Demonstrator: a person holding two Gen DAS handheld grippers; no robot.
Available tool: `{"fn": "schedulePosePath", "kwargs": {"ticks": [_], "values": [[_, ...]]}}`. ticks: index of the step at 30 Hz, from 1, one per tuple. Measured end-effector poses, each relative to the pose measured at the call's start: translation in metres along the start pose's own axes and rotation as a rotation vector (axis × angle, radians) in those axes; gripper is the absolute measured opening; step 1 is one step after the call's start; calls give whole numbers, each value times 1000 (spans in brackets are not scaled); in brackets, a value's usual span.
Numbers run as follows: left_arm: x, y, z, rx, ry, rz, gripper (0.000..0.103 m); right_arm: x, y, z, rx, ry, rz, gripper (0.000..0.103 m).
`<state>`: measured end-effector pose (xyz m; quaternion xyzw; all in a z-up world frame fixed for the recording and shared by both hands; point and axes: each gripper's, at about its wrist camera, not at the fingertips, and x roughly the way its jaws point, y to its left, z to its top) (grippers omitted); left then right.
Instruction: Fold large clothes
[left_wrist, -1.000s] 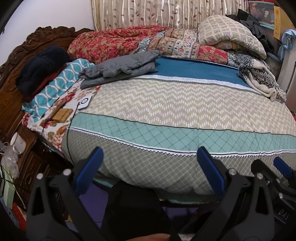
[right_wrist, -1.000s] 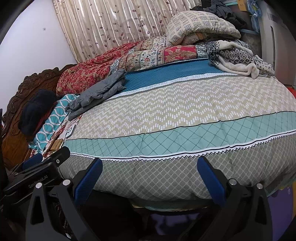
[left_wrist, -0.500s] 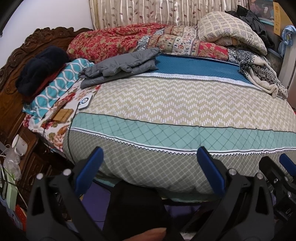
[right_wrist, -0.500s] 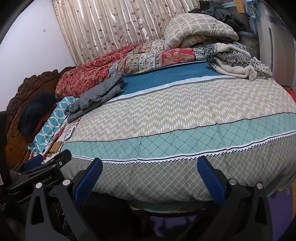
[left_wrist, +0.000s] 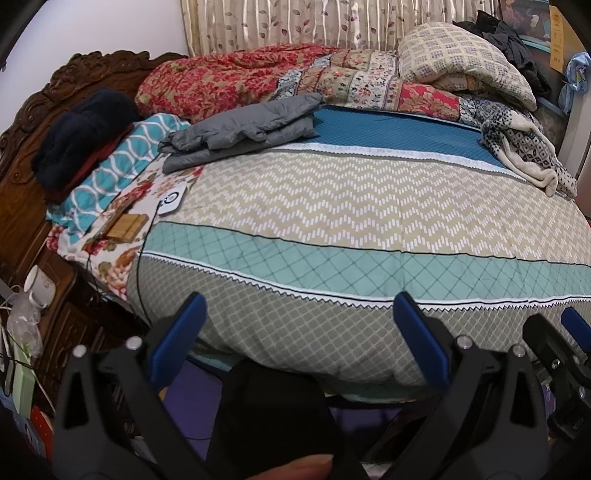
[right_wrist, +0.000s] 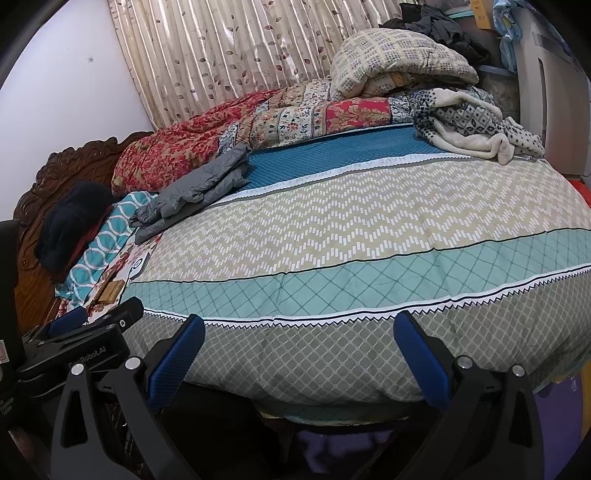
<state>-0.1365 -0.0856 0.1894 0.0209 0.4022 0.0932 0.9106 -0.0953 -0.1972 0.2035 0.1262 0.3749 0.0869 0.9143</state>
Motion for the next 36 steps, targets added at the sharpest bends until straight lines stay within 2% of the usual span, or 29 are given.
{"fn": "schedulePosePath", "kwargs": {"ticks": [36], "values": [[-5, 6, 5, -32, -25, -4, 97, -10, 14, -4, -48, -45, 26, 80]]}}
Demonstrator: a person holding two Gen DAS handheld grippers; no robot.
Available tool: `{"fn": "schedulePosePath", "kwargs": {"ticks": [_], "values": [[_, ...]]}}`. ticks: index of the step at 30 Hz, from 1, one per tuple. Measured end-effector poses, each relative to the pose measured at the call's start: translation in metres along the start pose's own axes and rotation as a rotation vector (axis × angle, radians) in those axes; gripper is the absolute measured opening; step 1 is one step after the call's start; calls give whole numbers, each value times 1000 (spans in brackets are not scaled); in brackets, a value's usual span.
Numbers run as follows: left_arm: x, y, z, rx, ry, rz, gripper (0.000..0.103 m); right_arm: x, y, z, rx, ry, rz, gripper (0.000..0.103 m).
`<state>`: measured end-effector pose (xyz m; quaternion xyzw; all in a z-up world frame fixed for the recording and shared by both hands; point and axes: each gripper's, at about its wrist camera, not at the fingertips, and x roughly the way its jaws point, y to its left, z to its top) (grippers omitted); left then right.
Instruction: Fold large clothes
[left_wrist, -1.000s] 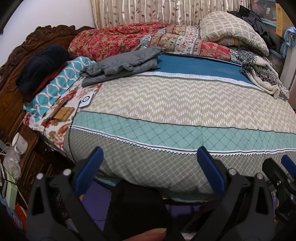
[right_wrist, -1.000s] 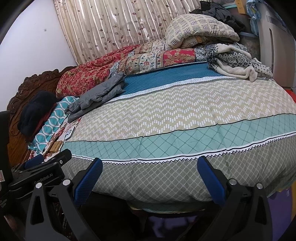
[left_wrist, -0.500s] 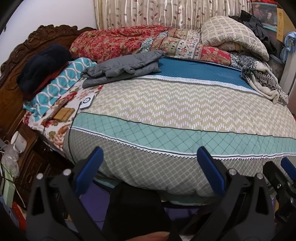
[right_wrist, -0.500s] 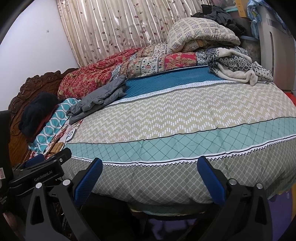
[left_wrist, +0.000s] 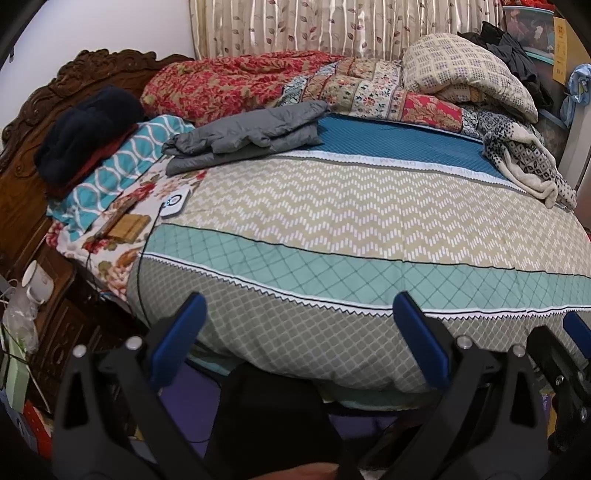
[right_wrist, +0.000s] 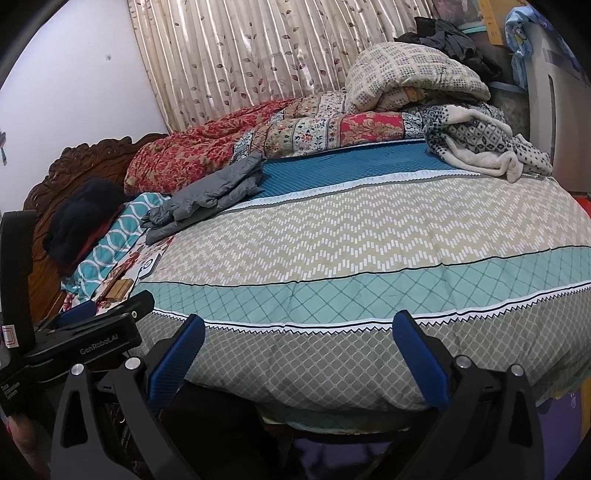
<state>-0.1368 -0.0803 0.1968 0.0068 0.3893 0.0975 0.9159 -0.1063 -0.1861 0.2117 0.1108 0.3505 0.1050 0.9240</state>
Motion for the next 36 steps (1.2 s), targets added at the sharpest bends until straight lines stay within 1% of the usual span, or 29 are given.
{"fn": "schedulePosePath", "kwargs": {"ticks": [7, 17, 23, 25, 27, 36], "values": [[-4, 4, 3, 3, -27, 12, 97, 0, 0, 0, -1, -1, 1, 80], [-2, 6, 2, 4, -19, 14, 97, 0, 0, 0, 1, 0, 1, 80], [-6, 5, 5, -3, -54, 24, 97, 0, -1, 0, 0, 0, 1, 80], [-8, 6, 5, -10, -60, 17, 97, 0, -1, 0, 0, 0, 1, 80], [-8, 7, 6, -14, -60, 12, 97, 0, -1, 0, 0, 0, 1, 80], [-7, 13, 8, -15, -61, 34, 97, 0, -1, 1, 0, 1, 2, 80]]}}
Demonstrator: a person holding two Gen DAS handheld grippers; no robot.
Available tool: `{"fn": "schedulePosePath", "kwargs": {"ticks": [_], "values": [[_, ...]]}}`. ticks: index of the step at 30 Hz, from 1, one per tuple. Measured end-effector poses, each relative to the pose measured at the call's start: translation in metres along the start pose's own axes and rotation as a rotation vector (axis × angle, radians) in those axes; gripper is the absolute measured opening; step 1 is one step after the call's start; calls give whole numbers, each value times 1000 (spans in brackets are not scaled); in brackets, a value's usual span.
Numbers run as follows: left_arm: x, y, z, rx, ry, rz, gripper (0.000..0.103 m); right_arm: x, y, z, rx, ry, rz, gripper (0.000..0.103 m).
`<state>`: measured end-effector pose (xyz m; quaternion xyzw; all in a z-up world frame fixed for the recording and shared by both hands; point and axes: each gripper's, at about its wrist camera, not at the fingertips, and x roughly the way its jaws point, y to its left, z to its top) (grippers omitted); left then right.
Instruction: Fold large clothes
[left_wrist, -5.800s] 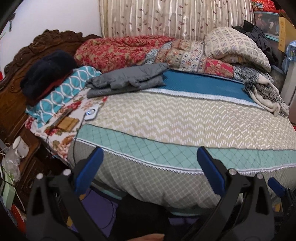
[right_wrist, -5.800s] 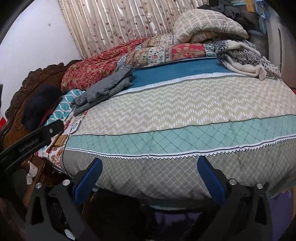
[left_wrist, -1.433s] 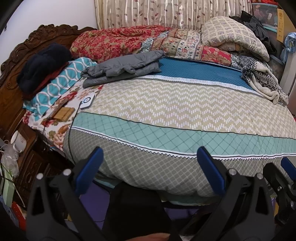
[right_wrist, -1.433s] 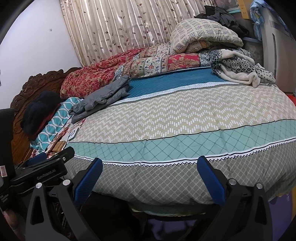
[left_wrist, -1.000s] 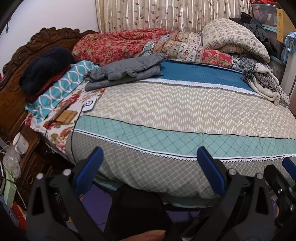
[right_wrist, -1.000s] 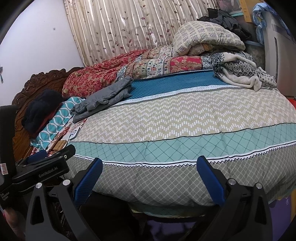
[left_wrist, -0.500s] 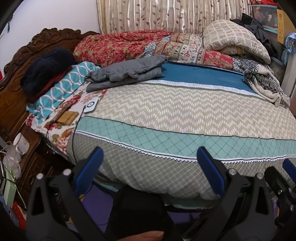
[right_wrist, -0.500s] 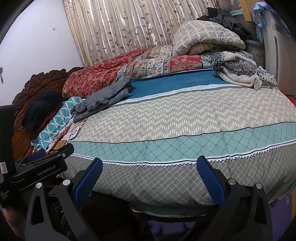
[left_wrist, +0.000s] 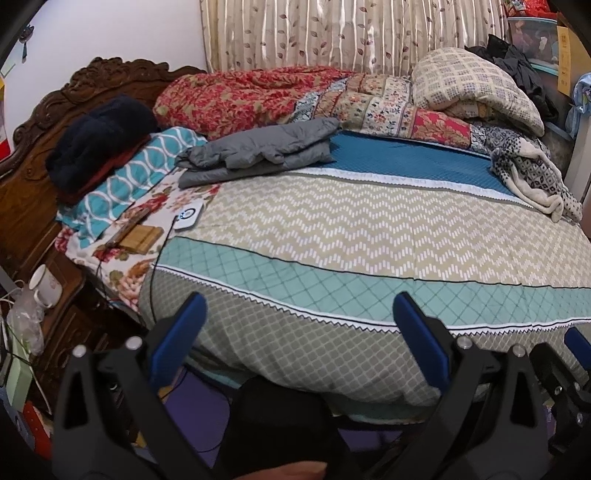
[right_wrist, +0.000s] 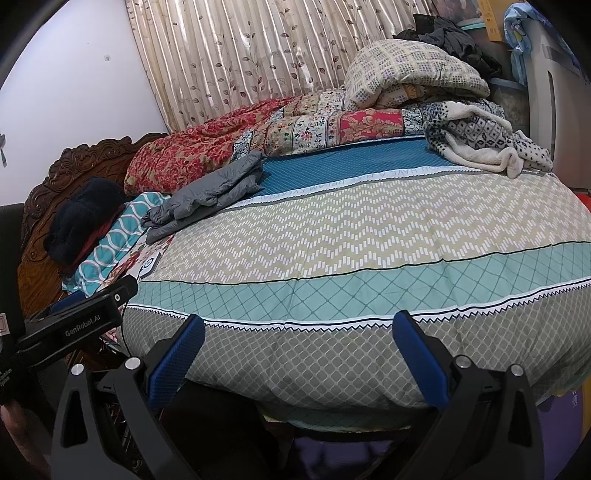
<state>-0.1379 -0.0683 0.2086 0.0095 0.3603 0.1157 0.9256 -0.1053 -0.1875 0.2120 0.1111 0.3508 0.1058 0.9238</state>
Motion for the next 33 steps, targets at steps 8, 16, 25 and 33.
{"fn": "schedulePosePath", "kwargs": {"ticks": [8, 16, 25, 33], "values": [[2, 0, -1, 8, 8, 10, 97, 0, 1, -1, -1, 1, 0, 80], [4, 2, -1, 5, 21, 18, 97, -1, 3, -3, -2, 3, -1, 80], [2, 5, -3, -15, 15, 6, 97, -1, 4, -3, -1, 2, -2, 80], [8, 4, -1, -18, 56, -16, 97, -1, 4, -2, 2, 3, -2, 80]]}}
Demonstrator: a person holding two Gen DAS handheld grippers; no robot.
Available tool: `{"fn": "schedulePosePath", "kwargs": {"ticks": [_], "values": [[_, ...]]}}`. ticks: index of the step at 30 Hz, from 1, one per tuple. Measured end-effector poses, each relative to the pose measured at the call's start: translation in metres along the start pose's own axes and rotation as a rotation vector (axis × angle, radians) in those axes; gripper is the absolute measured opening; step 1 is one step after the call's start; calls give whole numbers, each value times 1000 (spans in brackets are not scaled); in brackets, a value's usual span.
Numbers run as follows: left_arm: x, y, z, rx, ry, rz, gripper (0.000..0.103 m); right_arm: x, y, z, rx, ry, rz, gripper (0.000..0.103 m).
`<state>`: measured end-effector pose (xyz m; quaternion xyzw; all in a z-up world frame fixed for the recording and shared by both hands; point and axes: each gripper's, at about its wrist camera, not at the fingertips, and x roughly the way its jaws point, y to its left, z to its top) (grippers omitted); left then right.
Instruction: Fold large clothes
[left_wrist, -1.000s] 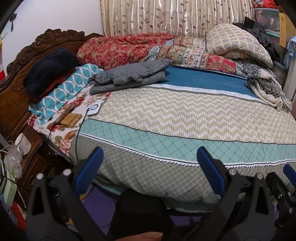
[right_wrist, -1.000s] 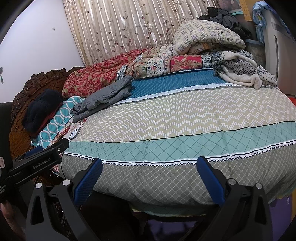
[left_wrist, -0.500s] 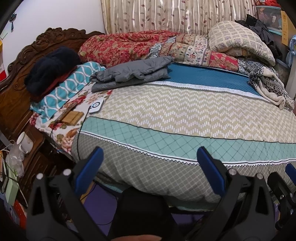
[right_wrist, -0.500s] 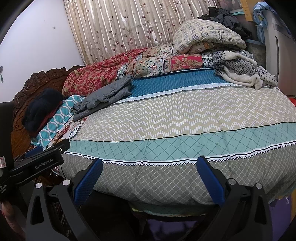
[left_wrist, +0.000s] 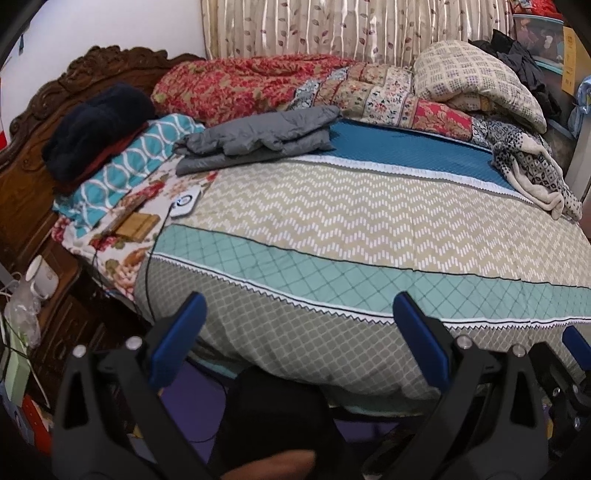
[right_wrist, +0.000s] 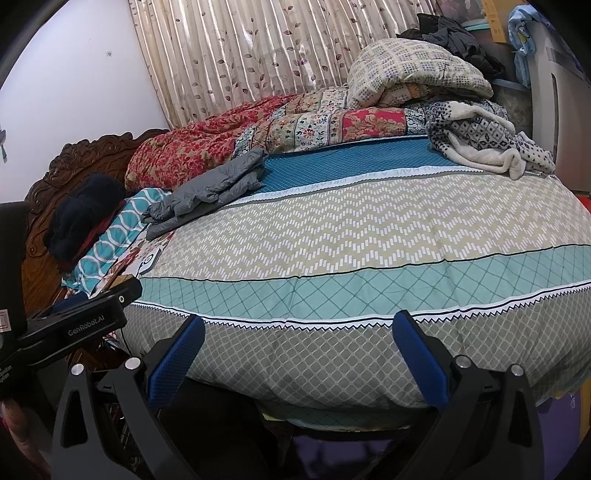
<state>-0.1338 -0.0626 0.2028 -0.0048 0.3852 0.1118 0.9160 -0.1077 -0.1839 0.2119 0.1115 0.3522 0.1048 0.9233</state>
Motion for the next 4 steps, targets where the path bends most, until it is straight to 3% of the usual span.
{"fn": "schedulePosePath", "kwargs": {"ticks": [4], "values": [[2, 2, -1, -11, 13, -4, 97, 0, 0, 0, -1, 1, 0, 80]]}}
